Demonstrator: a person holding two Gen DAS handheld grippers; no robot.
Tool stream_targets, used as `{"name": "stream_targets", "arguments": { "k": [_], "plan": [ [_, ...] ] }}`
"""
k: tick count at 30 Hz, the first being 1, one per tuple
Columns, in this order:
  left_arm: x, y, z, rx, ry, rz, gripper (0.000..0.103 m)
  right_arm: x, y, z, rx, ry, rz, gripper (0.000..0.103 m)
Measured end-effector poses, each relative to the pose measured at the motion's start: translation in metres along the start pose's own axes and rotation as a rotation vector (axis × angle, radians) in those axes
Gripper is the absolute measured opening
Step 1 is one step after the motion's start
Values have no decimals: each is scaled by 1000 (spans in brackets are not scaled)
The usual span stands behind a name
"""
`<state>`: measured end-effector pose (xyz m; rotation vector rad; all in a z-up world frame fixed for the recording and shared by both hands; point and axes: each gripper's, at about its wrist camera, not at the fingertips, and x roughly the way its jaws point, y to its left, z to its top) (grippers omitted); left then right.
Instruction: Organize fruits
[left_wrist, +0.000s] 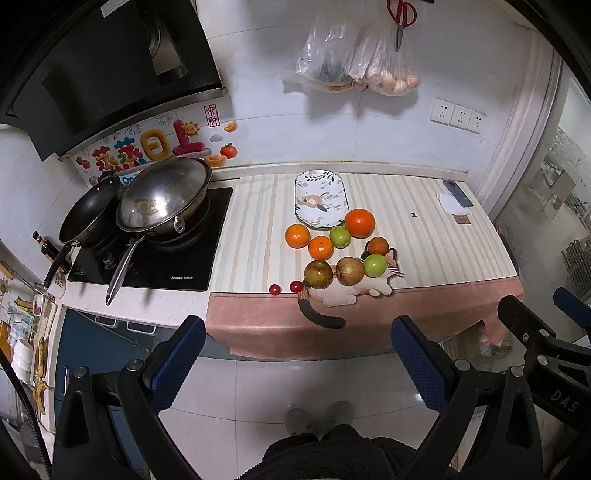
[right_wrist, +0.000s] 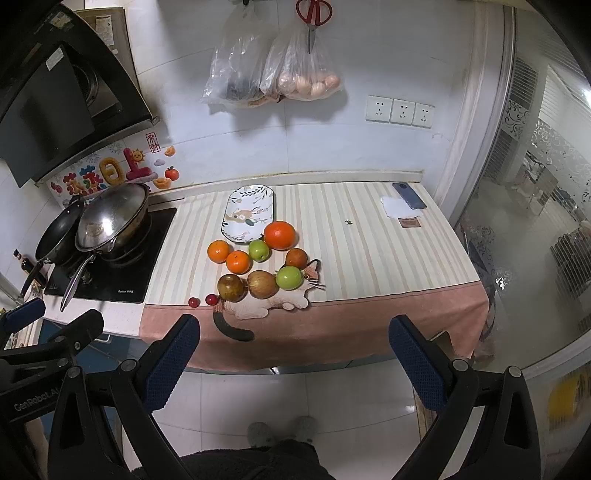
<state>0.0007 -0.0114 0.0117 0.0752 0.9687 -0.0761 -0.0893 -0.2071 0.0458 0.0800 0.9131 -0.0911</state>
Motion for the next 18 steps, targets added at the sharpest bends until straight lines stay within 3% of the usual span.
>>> {"name": "stream_targets", "arguments": {
  "k": [18],
  "plan": [
    [-1, 5, 0, -14, -7, -2, 103, -1, 0, 1, 4, -7, 3, 103]
  ]
}}
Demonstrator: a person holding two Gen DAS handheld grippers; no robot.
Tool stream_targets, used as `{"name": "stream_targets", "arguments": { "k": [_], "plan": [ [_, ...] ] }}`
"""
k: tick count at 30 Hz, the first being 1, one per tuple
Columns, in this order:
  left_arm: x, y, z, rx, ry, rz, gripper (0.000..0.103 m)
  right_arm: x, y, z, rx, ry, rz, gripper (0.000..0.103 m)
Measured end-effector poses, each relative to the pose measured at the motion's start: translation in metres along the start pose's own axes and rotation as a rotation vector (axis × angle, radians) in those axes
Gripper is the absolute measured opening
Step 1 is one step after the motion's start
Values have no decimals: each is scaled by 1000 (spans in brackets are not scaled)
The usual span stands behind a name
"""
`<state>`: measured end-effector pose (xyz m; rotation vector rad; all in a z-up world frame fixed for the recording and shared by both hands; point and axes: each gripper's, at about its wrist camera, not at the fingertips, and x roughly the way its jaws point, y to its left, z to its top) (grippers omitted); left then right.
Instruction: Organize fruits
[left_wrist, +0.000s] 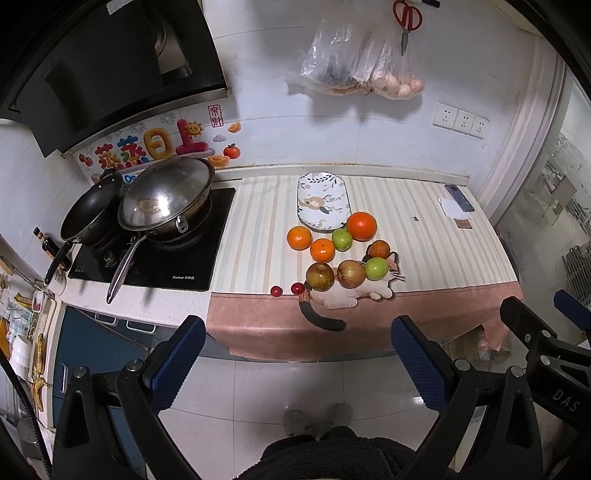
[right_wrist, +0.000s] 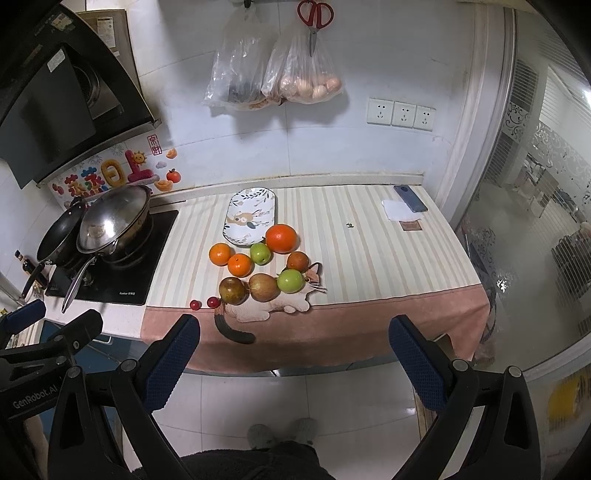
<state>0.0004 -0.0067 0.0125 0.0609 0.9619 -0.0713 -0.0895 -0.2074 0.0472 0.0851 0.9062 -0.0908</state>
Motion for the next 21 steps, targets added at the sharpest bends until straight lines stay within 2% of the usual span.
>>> {"name": "stream_targets", "arguments": {
  "k": [21],
  "plan": [
    [0, 2, 3, -10, 0, -10, 103, 0, 1, 3, 5, -8, 1, 103]
  ]
}}
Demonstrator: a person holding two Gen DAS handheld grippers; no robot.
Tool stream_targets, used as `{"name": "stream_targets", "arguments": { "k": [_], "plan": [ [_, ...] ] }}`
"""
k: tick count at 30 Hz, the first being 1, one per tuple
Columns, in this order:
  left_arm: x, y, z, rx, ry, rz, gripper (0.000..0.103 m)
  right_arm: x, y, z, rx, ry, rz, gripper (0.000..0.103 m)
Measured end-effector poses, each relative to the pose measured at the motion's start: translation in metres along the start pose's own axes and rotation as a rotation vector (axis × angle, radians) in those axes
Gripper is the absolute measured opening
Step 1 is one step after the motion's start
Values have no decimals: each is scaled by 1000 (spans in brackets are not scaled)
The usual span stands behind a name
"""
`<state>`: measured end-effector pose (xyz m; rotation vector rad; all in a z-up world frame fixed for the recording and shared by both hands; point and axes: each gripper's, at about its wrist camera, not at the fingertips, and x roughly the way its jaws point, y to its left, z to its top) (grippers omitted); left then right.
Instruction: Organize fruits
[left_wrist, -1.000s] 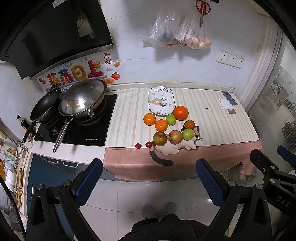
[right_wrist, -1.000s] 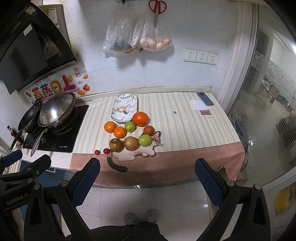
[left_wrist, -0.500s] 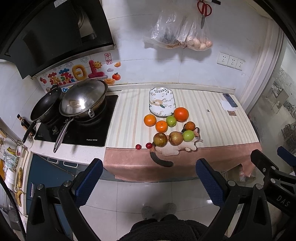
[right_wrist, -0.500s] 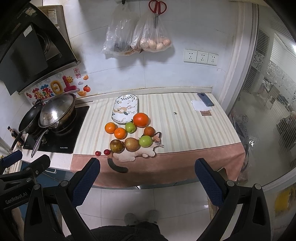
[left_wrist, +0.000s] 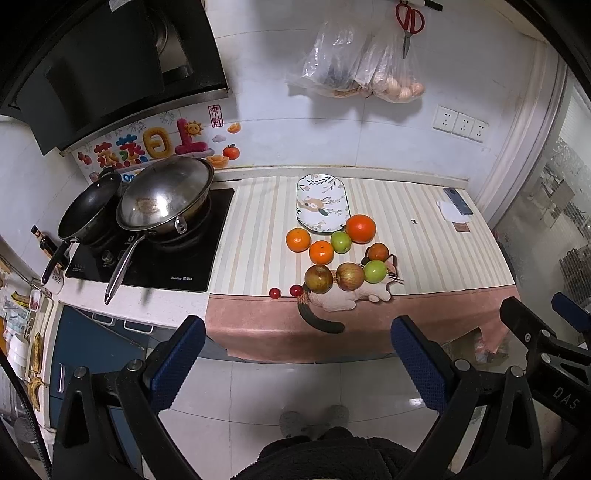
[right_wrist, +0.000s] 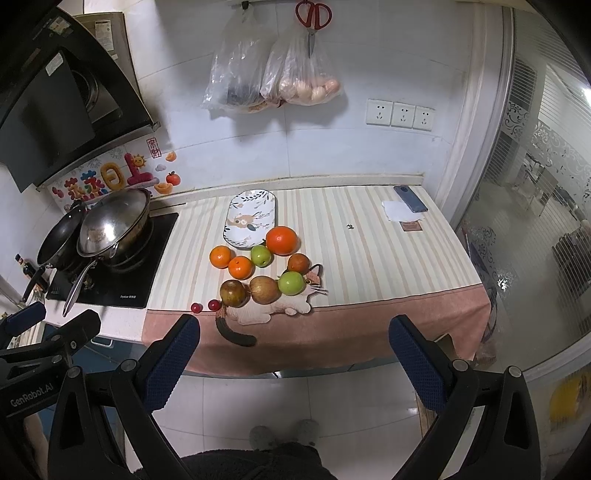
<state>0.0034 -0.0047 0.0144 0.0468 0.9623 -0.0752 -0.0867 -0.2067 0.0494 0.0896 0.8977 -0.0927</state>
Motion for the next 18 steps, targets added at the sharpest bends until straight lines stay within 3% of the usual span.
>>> {"name": "stream_targets", "arguments": {
  "k": [8, 13, 18],
  "plan": [
    [26, 12, 15, -6, -4, -1, 103, 20, 3, 5, 68, 7, 29, 103],
    [67, 29, 26, -8, 12, 16, 103, 59, 11, 6, 110, 17, 43, 103],
    [128, 45, 40, -41, 100, 11, 103, 118, 9, 12, 145, 74, 58, 103]
  ]
}}
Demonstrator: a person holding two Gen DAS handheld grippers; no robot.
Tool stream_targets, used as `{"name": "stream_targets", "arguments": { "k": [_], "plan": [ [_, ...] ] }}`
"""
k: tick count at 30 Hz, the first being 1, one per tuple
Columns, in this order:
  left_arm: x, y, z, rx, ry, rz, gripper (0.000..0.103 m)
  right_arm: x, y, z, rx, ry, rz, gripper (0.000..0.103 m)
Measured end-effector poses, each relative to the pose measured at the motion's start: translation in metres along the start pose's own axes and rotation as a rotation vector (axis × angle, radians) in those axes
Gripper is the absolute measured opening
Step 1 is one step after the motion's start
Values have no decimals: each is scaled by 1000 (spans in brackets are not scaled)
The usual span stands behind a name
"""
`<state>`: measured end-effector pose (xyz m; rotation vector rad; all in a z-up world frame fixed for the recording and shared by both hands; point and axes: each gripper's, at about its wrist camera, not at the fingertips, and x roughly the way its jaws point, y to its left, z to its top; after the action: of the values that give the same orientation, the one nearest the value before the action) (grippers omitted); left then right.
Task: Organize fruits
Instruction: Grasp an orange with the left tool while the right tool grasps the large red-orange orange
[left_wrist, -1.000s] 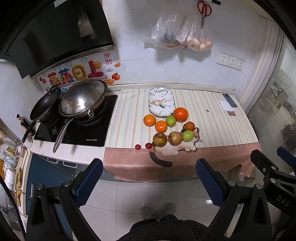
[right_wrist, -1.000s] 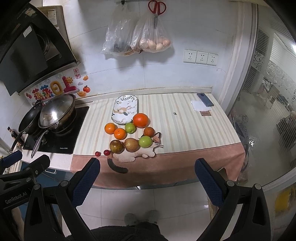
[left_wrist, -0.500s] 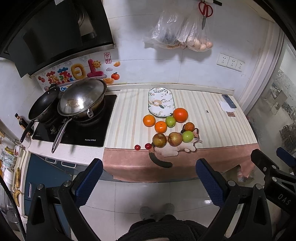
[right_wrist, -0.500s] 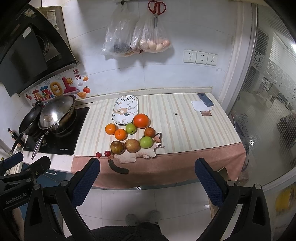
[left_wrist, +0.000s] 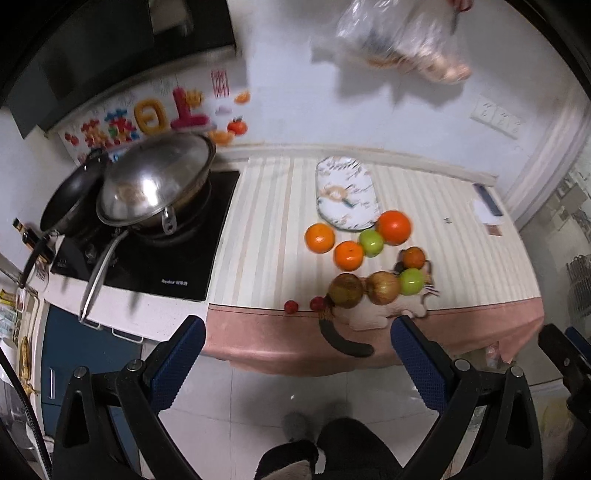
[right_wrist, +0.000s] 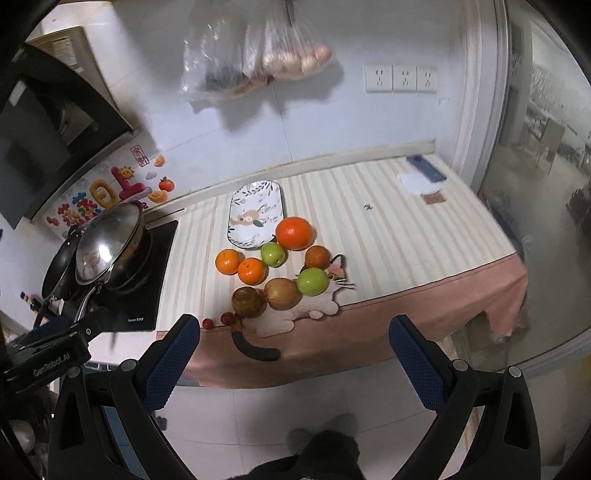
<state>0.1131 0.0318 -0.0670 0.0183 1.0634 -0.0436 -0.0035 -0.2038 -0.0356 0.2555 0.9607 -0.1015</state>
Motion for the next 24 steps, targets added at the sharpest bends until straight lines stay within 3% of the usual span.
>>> {"name": "stream_targets", "arguments": {
  "k": [8, 18, 24],
  "plan": [
    [105, 1, 44, -49, 173, 9, 103, 121, -18, 44, 36, 132, 38, 103],
    [247, -3, 113, -147, 378, 34, 102, 311, -40, 132, 107, 352, 126, 103],
    [318, 1, 125, -258, 511, -1, 101, 411, -31, 161, 68, 480, 134, 103]
  ]
}}
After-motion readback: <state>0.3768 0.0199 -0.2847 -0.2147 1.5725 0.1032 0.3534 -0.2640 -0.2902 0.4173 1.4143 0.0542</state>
